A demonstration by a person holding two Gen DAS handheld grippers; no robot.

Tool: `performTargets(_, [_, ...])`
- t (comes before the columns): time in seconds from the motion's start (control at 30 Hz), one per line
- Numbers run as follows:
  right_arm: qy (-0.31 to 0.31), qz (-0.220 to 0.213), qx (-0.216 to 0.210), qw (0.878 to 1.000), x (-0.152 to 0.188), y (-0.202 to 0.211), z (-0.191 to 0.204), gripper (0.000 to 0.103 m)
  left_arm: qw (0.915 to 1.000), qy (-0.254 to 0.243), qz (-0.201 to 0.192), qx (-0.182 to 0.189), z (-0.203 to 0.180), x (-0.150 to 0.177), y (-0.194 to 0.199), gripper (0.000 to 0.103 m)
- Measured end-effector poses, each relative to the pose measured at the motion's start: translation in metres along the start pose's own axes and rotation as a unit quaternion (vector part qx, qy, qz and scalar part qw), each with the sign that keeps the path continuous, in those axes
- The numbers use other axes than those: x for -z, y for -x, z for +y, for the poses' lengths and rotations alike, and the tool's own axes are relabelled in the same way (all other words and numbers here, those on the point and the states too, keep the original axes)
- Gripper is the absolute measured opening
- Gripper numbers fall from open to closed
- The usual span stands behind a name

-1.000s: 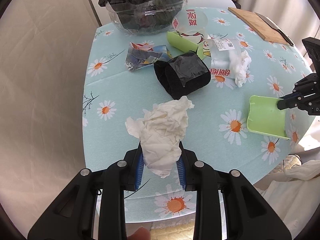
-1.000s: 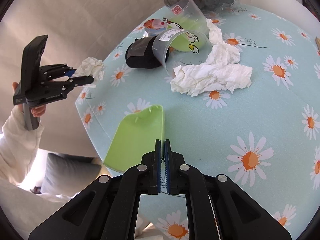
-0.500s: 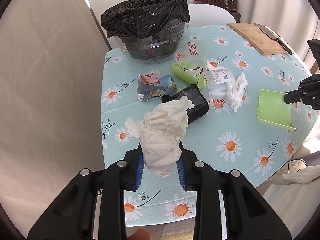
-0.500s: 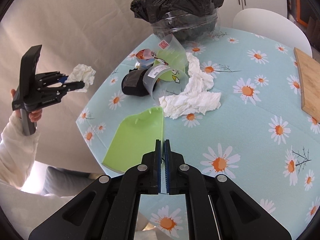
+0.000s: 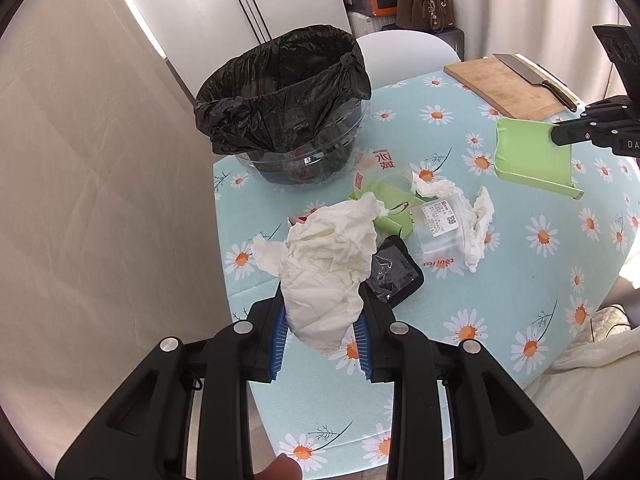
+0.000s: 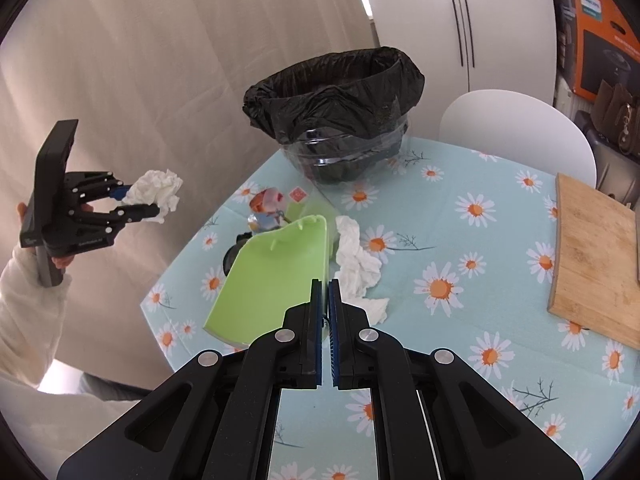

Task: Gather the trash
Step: 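Carry the tissue and green lid up toward the black trash bin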

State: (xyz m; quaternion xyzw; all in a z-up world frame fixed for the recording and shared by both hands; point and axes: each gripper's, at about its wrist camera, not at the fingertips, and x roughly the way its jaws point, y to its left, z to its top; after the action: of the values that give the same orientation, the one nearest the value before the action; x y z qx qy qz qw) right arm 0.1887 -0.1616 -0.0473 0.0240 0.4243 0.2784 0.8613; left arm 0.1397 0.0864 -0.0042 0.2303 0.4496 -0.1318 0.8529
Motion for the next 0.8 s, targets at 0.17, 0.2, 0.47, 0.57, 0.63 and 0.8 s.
performTargets(0.17, [0.013, -0.021, 0.007, 1.0, -0.026, 0.005, 0.003, 0.003, 0.9998, -0.001, -0.02, 0.0, 0.01, -0.02, 0.003, 0.03])
performTargets(0.2, [0.015, -0.023, 0.006, 1.0, -0.031, 0.005, 0.003, 0.003, 0.9997, -0.002, -0.025, -0.003, 0.013, -0.024, 0.004, 0.03])
performTargets(0.47, [0.027, -0.06, 0.016, 0.998, -0.079, 0.015, 0.008, 0.003, 0.998, -0.023, -0.059, 0.003, 0.036, -0.057, 0.01, 0.03])
performTargets(0.57, [0.033, -0.07, 0.026, 0.997, -0.1, 0.02, 0.01, 0.003, 0.9967, -0.029, -0.075, 0.008, 0.046, -0.071, 0.011, 0.03])
performTargets(0.63, [0.037, -0.078, 0.032, 0.996, -0.113, 0.021, 0.01, 0.003, 0.996, -0.034, -0.083, 0.009, 0.052, -0.081, 0.009, 0.03])
performTargets(0.8, [0.041, -0.087, 0.041, 0.995, -0.146, 0.017, 0.009, 0.003, 0.9942, -0.041, -0.098, 0.016, 0.067, -0.107, -0.001, 0.03])
